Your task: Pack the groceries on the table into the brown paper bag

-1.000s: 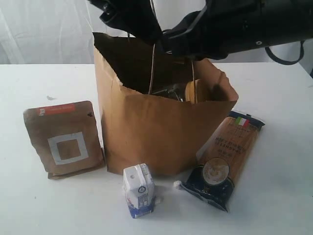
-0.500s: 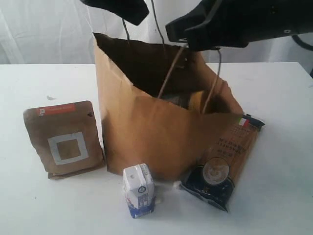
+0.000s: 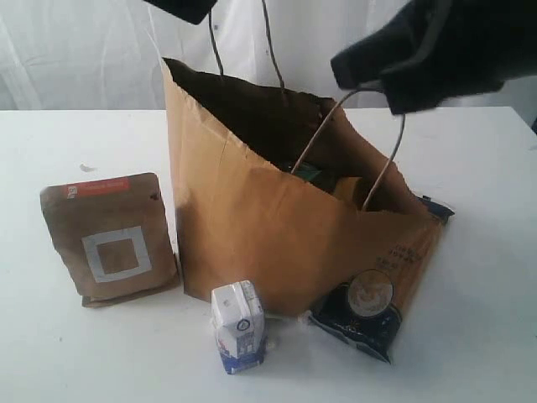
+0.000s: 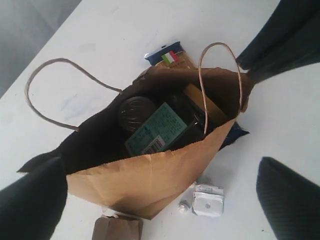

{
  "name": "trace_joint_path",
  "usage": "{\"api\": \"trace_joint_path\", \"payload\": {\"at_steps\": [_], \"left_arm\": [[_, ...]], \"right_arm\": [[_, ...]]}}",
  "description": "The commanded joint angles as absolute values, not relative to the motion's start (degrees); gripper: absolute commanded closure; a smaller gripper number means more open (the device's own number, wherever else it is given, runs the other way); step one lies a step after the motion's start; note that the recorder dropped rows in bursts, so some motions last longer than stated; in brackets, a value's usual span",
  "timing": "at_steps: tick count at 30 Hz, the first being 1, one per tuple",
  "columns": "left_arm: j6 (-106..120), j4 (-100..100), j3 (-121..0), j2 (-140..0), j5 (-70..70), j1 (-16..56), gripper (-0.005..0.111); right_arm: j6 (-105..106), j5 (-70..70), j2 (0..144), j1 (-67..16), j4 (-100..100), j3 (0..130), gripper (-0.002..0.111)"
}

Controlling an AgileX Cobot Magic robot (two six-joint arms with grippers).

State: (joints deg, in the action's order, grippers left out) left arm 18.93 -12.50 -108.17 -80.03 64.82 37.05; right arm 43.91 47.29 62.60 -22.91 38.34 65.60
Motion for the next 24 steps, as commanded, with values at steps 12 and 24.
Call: {"api": "trace_joint_path", "payload": {"at_steps": [12, 24], "left_arm": [[7.2, -5.1, -105.5, -72.3, 70.0, 37.2, 0.106], [-4.0, -4.0, -65.2, -42.6, 42.1, 37.2, 0.106]], "right_arm": [[44.7, 58.5, 61.9, -23.0, 32.5, 65.6, 0.060], [46.3, 59.9, 64.9, -28.6, 26.9, 65.6, 0.060]]}}
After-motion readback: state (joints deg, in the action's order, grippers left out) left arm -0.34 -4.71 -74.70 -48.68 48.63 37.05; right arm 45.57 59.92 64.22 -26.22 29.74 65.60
